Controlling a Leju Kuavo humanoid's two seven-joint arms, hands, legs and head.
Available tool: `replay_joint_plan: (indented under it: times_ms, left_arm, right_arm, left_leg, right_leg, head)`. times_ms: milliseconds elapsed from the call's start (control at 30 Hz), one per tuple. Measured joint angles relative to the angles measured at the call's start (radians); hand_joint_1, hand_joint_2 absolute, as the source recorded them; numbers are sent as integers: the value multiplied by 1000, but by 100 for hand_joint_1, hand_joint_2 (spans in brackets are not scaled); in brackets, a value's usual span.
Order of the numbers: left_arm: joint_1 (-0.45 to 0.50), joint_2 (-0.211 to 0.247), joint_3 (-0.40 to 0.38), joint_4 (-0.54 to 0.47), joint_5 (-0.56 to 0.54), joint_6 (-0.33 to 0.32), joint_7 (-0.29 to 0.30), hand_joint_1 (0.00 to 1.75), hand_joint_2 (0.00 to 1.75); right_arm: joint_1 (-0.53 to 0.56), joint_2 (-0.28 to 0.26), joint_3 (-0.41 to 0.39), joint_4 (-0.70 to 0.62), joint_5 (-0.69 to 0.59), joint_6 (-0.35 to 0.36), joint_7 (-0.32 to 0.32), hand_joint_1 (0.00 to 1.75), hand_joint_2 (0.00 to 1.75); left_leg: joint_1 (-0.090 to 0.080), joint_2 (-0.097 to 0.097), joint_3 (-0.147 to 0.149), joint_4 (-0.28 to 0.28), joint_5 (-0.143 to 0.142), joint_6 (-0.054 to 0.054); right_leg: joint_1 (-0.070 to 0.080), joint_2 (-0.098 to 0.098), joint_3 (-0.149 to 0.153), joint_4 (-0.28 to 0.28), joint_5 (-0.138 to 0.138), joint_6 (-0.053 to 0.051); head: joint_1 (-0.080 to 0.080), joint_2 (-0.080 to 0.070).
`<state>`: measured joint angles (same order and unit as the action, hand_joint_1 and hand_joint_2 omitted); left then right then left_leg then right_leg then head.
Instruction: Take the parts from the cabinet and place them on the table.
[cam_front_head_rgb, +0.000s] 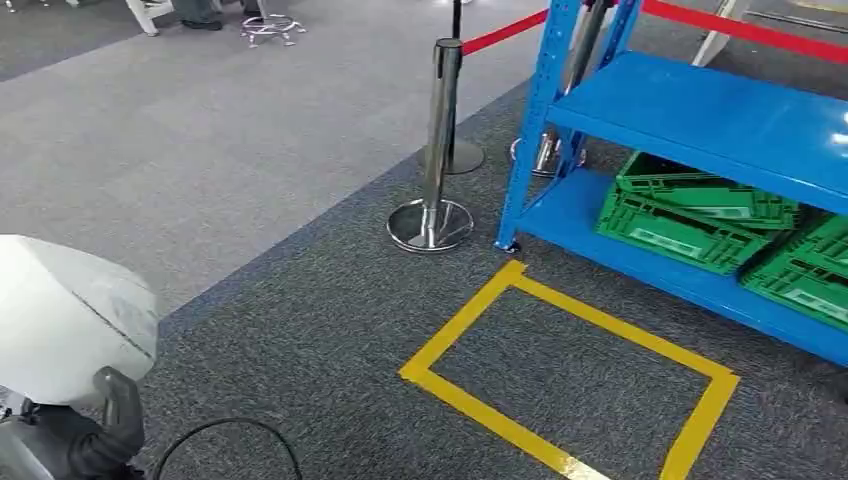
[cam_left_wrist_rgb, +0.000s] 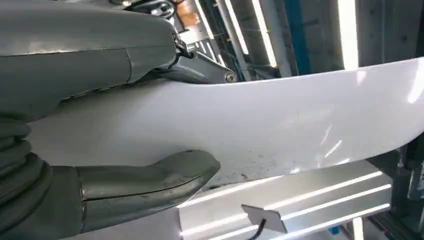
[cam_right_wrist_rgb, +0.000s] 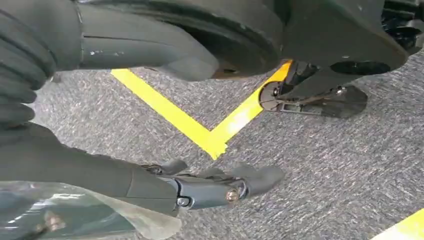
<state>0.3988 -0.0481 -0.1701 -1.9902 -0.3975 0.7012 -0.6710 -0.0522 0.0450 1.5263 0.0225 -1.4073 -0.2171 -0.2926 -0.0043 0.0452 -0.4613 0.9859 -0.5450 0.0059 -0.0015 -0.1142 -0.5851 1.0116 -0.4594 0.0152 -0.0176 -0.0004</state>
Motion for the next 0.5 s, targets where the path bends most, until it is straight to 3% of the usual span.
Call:
replay_joint_plan:
  times_ms: [67,100,133,167,233,267,300,367,400,433,500]
  left_arm:
    - [3,0,0,0,0,0,0,175,175]
    - [3,0,0,0,-1,0,0,175,175]
    - [0,0,0,0,0,0,0,175,175]
    - [0,-1,0,0,0,0,0,175,175]
    - [0,0,0,0,-1,0,0,175,175]
    - [1,0,0,0,-2,0,-1,175,175]
    - [2,-1,0,0,-5,-1,-2,175,175]
    - [2,0,1,0,-9,0,-2,175,175]
    - [1,-1,2,0,-9,0,-2,175,175]
    - [1,-1,2,0,-9,0,-2,175,175]
    - [1,0,2,0,-11,0,-2,175,175]
  right_arm:
    - [-1,0,0,0,0,-1,0,0,175]
    - [-3,-2,0,1,0,-1,0,0,175]
    - [-1,-2,0,1,1,-1,0,0,175]
    - [2,-1,0,1,1,0,0,0,175]
    - [5,-1,0,1,1,1,2,0,175]
    - [6,-2,0,1,1,1,2,0,175]
    - [7,-2,0,1,1,1,1,0,175]
    - [6,-1,0,1,1,3,1,0,175]
    - [6,-1,0,0,2,6,0,0,175]
    - [5,0,0,0,2,6,0,0,175]
    - [7,2,1,-1,2,6,-1,0,175]
  left_leg:
    - [1,-17,-10,-18,27,18]
    - [5,-22,-19,-21,39,24]
    - [6,-30,-30,-21,48,32]
    - [4,-39,-43,-20,58,35]
    - [-3,-62,-67,-18,73,39]
    - [-5,-74,-77,-17,81,38]
    - [-6,-89,-85,-15,87,36]
    - [-5,-114,-96,-5,94,30]
    - [-5,-125,-102,4,95,28]
    - [-12,-134,-113,17,95,23]
    - [-7,-155,-120,18,102,12]
  right_leg:
    - [0,-8,-2,-8,10,13]
    - [-4,44,-16,5,-17,20]
    - [-4,83,-30,49,-63,21]
    - [-4,107,-58,137,-120,19]
    - [-2,115,-101,280,-187,18]
    - [-1,115,-96,296,-188,17]
    - [-1,115,-62,258,-166,15]
    - [-3,133,50,83,-96,11]
    - [-8,186,105,-7,-81,9]
    - [-11,231,112,-33,-100,11]
    - [-6,200,109,-26,-95,3]
  head:
    - [-1,0]
    - [2,0]
    - [3,0]
    - [6,0]
    - [7,0]
    - [6,0]
    - [7,0]
    - [7,0]
    - [7,0]
    - [7,0]
    - [4,0]
